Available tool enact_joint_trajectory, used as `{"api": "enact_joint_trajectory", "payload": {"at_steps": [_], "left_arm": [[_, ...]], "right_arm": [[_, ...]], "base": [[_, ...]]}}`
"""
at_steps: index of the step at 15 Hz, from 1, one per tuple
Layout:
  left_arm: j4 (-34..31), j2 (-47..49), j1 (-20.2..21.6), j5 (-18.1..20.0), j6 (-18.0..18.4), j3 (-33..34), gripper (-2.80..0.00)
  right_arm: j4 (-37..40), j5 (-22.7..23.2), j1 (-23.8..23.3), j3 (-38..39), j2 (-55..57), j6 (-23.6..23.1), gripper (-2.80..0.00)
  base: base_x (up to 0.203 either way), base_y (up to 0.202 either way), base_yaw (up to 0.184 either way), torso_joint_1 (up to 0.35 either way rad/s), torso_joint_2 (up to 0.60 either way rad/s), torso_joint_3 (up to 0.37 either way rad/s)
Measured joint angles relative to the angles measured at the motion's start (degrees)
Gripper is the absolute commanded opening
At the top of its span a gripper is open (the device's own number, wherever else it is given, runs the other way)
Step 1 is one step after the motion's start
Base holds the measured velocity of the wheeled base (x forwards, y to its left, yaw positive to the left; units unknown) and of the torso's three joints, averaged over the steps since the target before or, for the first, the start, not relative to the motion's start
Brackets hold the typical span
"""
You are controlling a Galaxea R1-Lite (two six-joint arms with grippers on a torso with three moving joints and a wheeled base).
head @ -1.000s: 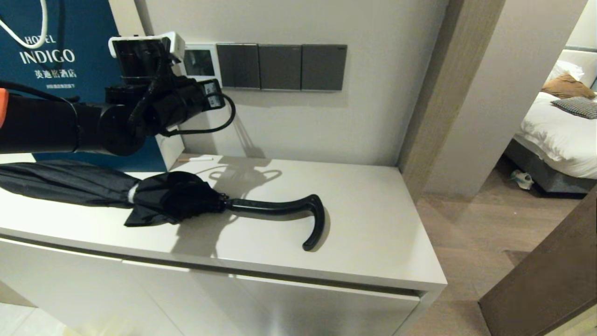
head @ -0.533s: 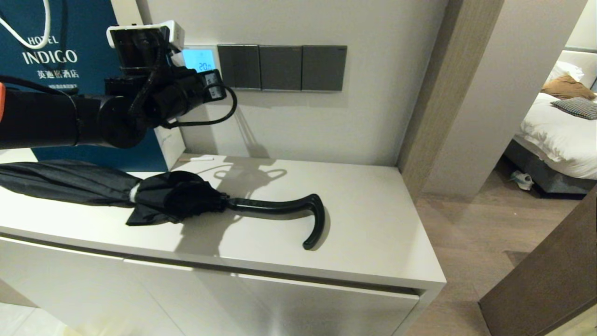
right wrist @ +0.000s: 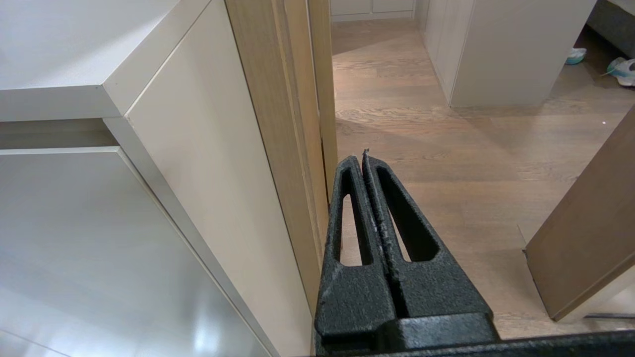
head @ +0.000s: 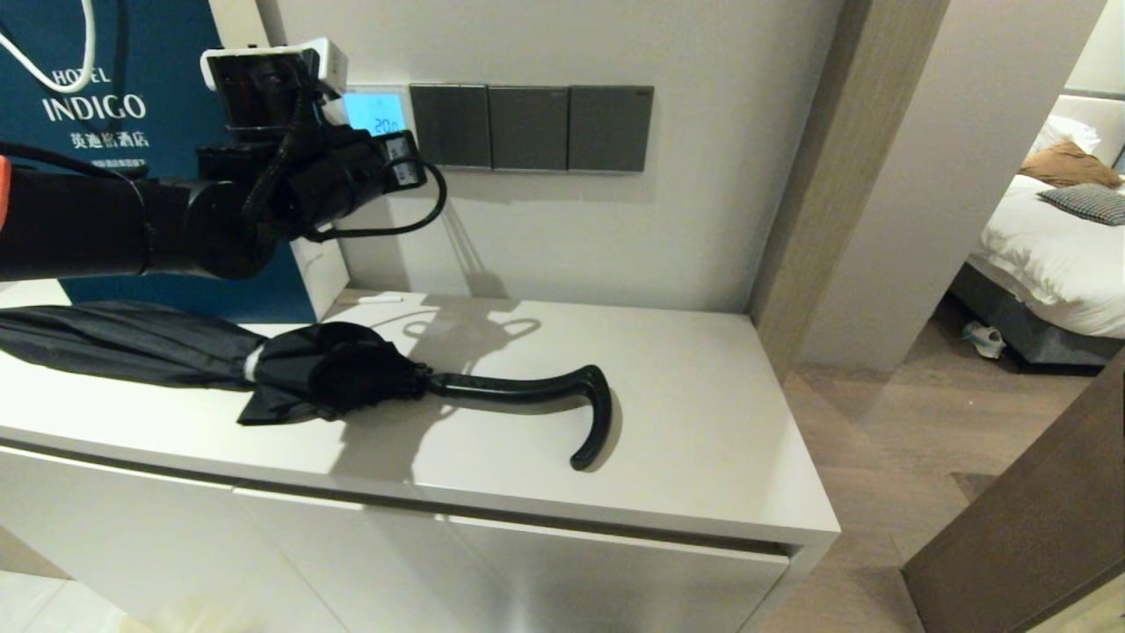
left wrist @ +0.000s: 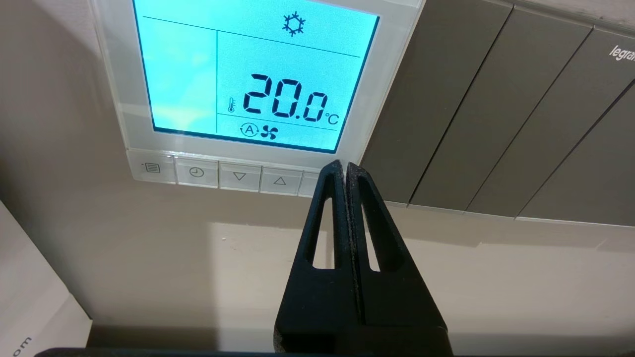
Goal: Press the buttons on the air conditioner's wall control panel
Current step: Turn on the central air conditioner
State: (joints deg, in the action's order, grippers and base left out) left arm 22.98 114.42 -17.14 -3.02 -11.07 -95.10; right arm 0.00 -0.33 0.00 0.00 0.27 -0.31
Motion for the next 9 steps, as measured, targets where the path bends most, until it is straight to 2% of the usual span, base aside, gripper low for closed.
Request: {"api": "enact_joint_trajectory", "payload": {"at_steps": [2, 6, 9], "left_arm": [[0.04, -0.10, 0.00, 0.09, -0.18, 0.15, -2.80], [0.83, -5.34, 0.09, 0.77, -1.41, 9.93, -2.80], [0.91, -7.51, -0.02, 0.83, -1.48, 11.75, -2.80]], "right_arm": [[0.00, 0.00, 0.00, 0.00, 0.00, -0.02, -2.80], [0.00, -0.02, 0.00, 0.00, 0.00, -0.01, -2.80], [0.00, -0.02, 0.00, 0.00, 0.00, -0.02, -2.80]], "base": [[0.000, 0.000, 0.000, 0.000, 0.00, 0.000], [0.000, 0.000, 0.000, 0.000, 0.00, 0.000], [0.000, 0.000, 0.000, 0.000, 0.00, 0.000]]}}
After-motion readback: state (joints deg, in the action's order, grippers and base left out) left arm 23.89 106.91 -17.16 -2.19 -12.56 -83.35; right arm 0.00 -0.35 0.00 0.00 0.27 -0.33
